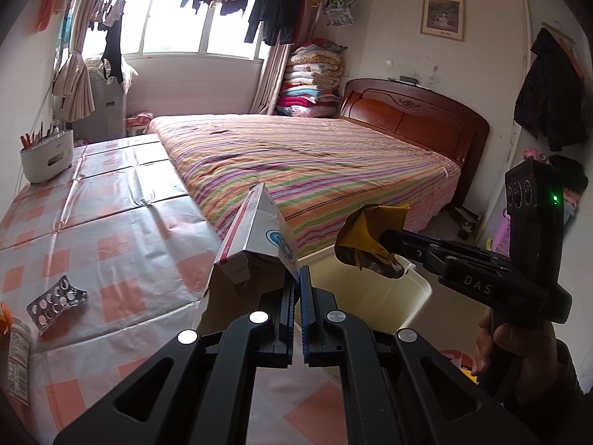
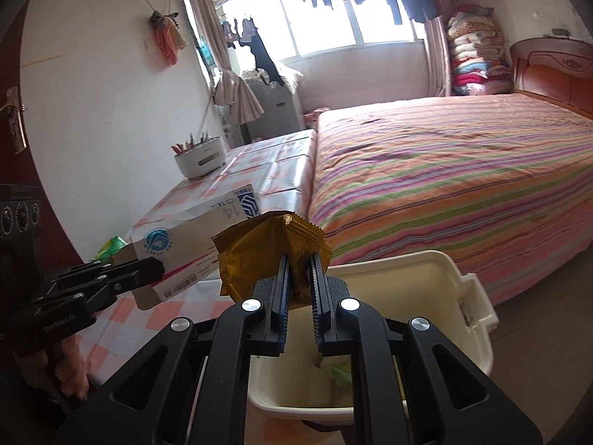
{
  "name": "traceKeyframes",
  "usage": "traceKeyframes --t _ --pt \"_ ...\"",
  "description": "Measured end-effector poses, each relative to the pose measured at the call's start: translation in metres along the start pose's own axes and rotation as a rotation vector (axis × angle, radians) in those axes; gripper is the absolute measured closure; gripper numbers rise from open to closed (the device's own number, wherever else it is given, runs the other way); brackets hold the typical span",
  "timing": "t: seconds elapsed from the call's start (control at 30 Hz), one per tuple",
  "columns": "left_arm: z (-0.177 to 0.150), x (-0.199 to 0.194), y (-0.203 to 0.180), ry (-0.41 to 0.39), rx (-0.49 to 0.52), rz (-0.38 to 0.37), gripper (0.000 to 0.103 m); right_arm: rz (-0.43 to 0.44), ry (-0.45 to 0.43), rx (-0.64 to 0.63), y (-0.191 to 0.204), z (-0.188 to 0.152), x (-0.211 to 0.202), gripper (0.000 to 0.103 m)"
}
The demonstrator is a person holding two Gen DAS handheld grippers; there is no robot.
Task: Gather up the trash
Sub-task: 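Carry the box and gold wrapper to the cream bin and open the right tool, then lower the white paper box into the cream bin and open the left tool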
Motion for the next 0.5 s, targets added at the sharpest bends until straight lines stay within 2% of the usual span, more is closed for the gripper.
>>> traceKeyframes --t 0.2,0.47,0.5 --pt "-0.003 0.004 -0.011 0.012 0.010 -0.020 0.100 -0.096 0.042 0.004 -0.023 -0.011 0.009 0.091" --pt "-0.005 0.005 -0.021 0.018 0.017 -0.037 0.100 -0.140 0.073 0.004 -0.024 -0.017 0.021 0.090" --pt "-0.005 0.005 -0.021 0.019 0.018 -0.037 0.100 -0.141 0.077 0.006 -0.024 -0.018 0.023 0.087"
Point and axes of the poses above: each gripper's, at about its wrist camera, not at the fingertips, and x roughly the way its jaws point, y to its left, z to its top, the point moved 4 cm from there along x, roughly the way its jaws point, and after that the axes turned 11 degrees about -y, right-handed, at the moved point
